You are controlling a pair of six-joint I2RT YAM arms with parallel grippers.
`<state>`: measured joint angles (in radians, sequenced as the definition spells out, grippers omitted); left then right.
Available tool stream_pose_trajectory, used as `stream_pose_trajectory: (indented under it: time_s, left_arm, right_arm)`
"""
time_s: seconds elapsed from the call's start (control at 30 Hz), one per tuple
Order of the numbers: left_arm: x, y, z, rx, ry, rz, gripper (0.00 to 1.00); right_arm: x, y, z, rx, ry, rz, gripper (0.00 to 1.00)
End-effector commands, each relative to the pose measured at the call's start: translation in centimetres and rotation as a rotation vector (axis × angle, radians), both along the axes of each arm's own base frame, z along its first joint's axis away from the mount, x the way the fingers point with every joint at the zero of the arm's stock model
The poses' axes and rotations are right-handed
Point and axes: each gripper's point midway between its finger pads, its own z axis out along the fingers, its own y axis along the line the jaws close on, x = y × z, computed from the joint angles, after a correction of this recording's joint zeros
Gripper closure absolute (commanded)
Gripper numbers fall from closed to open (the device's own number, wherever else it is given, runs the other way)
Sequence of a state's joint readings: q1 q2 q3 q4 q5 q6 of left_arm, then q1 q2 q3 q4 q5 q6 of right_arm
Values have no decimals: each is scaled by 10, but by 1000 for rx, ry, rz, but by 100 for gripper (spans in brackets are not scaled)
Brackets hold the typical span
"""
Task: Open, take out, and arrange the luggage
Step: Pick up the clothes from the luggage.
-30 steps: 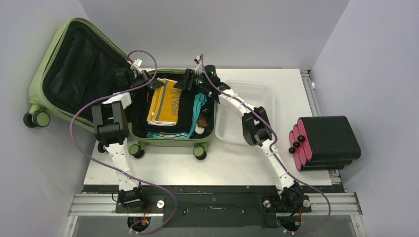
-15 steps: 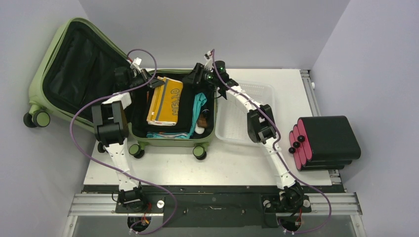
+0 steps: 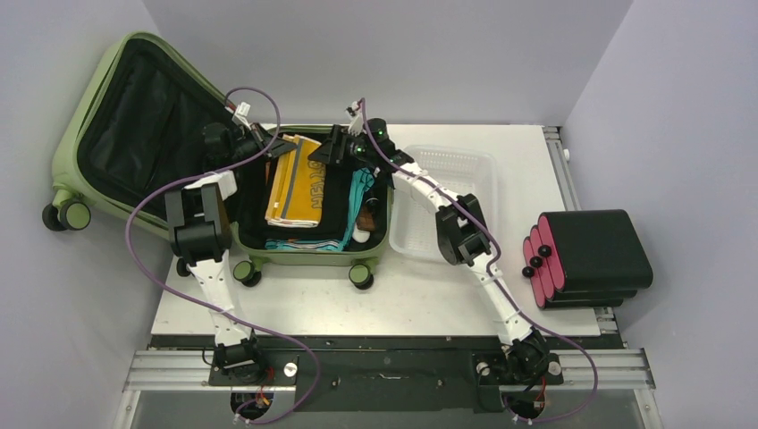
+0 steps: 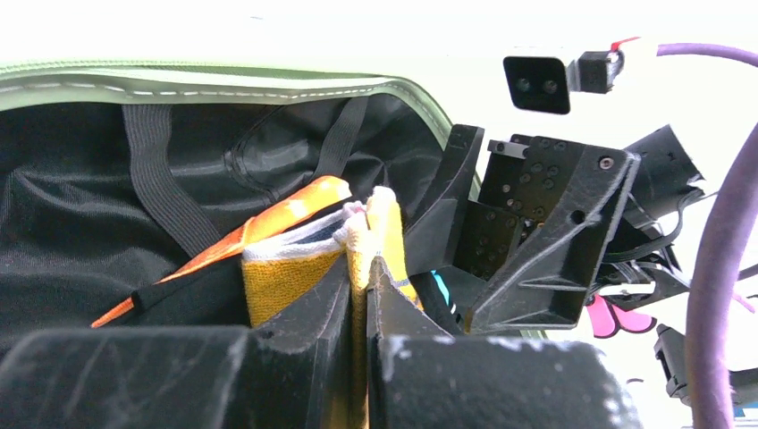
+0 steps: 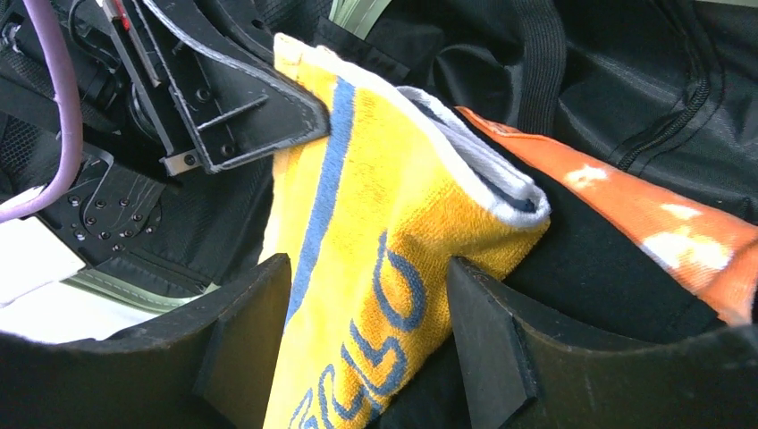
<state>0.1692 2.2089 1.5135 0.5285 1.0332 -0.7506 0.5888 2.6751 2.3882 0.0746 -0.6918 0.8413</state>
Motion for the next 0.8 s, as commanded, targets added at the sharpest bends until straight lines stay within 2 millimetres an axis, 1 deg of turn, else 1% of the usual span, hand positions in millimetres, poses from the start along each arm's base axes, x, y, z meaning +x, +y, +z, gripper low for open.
stream_pose_trajectory:
  time_s: [0.0, 0.13, 0.3, 0.37, 0.47, 0.5, 0.6, 0.7, 0.77]
  left_arm:
    - [-4, 9, 58, -7, -169, -3, 100]
    - [-4, 12, 66, -21, -183, -5, 100]
    - [-6, 12, 66, -29, -182, -9, 100]
    - [-6, 11, 66, -32, -182, -12, 100]
    - [-7, 10, 65, -42, -181, -17, 100]
    - [-7, 9, 66, -43, -188, -21, 100]
    - [-8, 8, 67, -55, -186, -29, 100]
    - [-8, 8, 67, -57, -183, -26, 100]
    - [-3, 11, 58, -50, -141, 1, 100]
  right_arm:
    - [13, -11, 35, 47, -80, -14, 40]
    - [16, -16, 38, 51, -77, -23, 40]
    - [24, -25, 43, 53, -83, -45, 41]
    - [25, -26, 39, 42, -83, -51, 40]
    - [24, -21, 35, 41, -85, -49, 40]
    - [23, -19, 30, 42, -79, -47, 39]
    - [17, -8, 30, 62, -87, -30, 38]
    - [11, 0, 23, 68, -82, -16, 36]
    - [11, 2, 21, 85, -72, -12, 36]
